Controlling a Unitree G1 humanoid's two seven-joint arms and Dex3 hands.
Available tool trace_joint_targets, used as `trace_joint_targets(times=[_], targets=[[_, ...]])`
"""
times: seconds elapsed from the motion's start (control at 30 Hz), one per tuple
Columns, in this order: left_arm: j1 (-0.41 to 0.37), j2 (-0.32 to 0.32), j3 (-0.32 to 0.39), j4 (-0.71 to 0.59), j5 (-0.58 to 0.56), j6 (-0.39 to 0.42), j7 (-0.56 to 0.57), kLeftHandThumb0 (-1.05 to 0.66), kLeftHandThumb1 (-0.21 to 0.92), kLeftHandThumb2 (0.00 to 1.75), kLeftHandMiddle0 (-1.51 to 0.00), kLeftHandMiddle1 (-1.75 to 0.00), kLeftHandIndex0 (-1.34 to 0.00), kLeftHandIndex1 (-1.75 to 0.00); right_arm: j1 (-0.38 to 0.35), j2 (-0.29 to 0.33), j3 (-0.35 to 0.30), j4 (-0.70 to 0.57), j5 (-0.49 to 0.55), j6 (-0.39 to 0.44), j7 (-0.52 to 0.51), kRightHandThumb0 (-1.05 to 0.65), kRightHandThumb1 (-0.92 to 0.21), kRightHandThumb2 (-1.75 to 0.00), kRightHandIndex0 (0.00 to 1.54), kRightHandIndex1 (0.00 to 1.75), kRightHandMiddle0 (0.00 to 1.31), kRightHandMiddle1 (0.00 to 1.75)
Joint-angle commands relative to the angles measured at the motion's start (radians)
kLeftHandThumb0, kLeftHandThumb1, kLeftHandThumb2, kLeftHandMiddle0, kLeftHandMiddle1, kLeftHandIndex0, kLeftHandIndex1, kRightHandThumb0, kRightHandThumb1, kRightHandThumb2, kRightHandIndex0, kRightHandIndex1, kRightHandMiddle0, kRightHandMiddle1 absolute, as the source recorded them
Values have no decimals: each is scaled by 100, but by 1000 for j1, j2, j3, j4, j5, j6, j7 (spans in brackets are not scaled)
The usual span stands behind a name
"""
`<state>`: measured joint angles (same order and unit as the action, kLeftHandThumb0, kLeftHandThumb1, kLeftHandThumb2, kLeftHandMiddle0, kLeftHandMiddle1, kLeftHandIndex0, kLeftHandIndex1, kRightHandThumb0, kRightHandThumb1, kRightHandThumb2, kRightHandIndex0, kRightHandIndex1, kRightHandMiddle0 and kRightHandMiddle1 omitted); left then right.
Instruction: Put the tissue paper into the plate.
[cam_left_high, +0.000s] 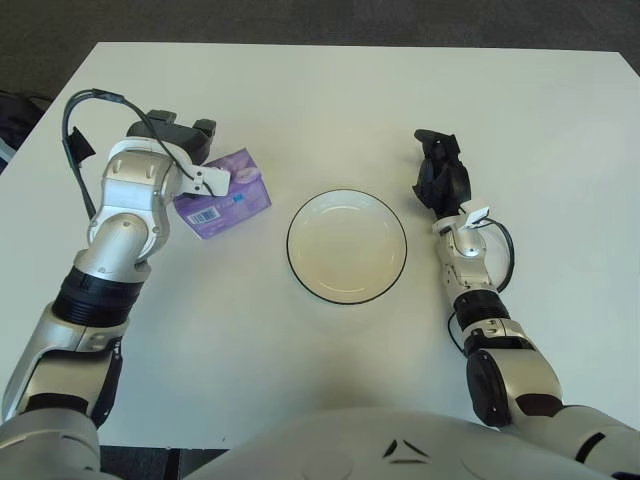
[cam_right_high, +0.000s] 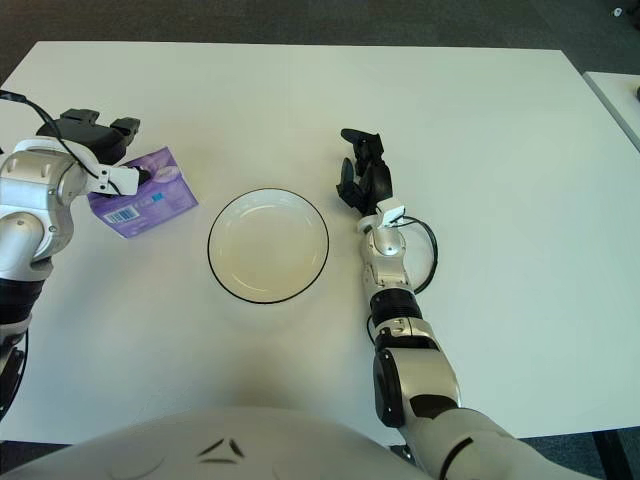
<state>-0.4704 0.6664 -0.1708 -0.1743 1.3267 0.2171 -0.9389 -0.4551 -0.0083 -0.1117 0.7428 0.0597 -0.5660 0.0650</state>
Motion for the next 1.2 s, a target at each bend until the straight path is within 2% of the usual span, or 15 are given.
trace_joint_targets(times=[0.0, 0.43, 1.17], targets=[[-1, -5, -48, 43, 43, 16, -29, -105, 92, 87, -4, -9, 0, 0, 194, 37, -10, 165, 16, 73, 5, -59, -92, -77, 36, 18, 2, 111], [5, -4, -77, 67, 47, 31, -17, -105, 92, 93, -8, -11, 0, 0, 199, 33, -16, 161, 12, 72, 4, -58, -92, -76, 36, 19, 3, 110], [29, 18, -42, 1, 9, 28, -9, -105, 92, 94, -5, -8, 0, 0, 200, 30, -7, 166, 1, 75, 5, -61, -92, -76, 34, 19, 0, 110]])
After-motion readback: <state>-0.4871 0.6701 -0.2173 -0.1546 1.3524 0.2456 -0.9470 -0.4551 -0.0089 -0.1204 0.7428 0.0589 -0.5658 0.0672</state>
